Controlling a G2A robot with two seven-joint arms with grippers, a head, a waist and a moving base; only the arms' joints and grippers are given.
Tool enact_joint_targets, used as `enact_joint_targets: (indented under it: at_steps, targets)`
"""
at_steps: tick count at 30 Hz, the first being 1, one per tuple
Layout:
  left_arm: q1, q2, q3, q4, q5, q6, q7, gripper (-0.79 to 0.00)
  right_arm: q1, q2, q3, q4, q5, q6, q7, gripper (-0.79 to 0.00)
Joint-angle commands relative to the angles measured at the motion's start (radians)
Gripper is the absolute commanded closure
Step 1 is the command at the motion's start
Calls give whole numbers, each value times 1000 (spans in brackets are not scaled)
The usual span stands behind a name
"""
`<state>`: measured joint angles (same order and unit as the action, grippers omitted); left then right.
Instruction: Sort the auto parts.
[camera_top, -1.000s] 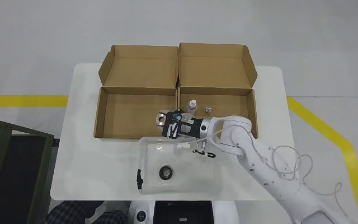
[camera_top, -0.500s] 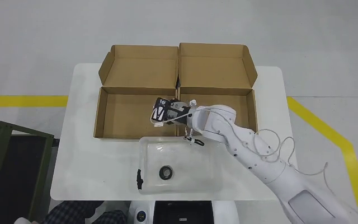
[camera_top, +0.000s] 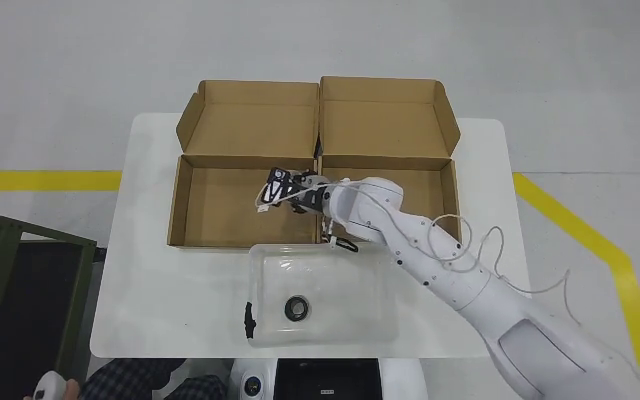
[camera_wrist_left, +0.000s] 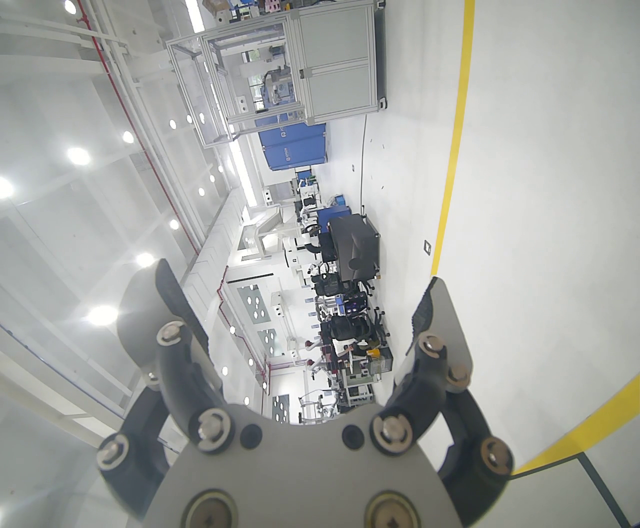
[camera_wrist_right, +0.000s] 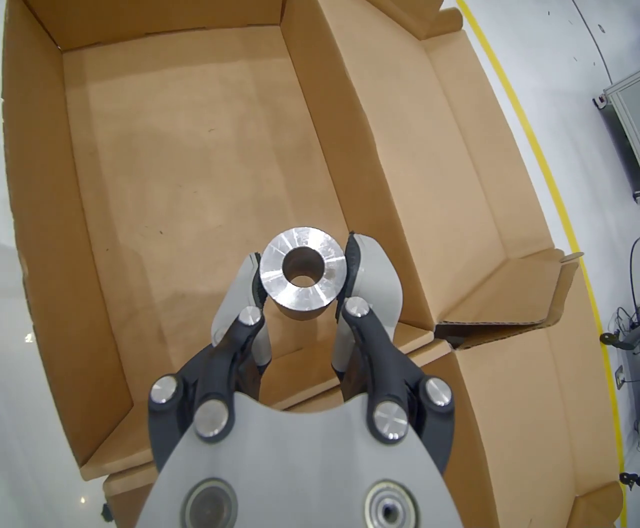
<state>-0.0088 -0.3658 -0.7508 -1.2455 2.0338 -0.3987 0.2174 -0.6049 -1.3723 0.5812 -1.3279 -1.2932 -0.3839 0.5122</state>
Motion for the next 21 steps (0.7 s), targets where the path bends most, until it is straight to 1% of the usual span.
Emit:
enact_joint_targets:
  at_steps: [1, 4, 6, 11, 12, 15, 21]
  targets:
    - [0, 0, 0, 0, 0, 0, 0, -785, 7, -8, -7, 13, -7, 3, 6, 0]
    - [0, 0, 0, 0, 0, 0, 0, -785, 17, -21, -18, 32, -19, 10, 17, -3]
    - [0, 0, 0, 0, 0, 0, 0, -785, 23, -29, -25, 46, -31, 12, 27, -40]
    - [0, 0, 0, 0, 0, 0, 0, -785, 33, -46, -34, 77, -51, 17, 40, -83]
    - [0, 0, 0, 0, 0, 0, 0, -785, 35, -50, -36, 83, -54, 17, 42, -111]
    - [0, 0, 0, 0, 0, 0, 0, -785, 41, -60, -39, 100, -62, 14, 48, -157]
    - [0, 0, 0, 0, 0, 0, 0, -785, 51, -78, -48, 127, -92, 11, 69, -222]
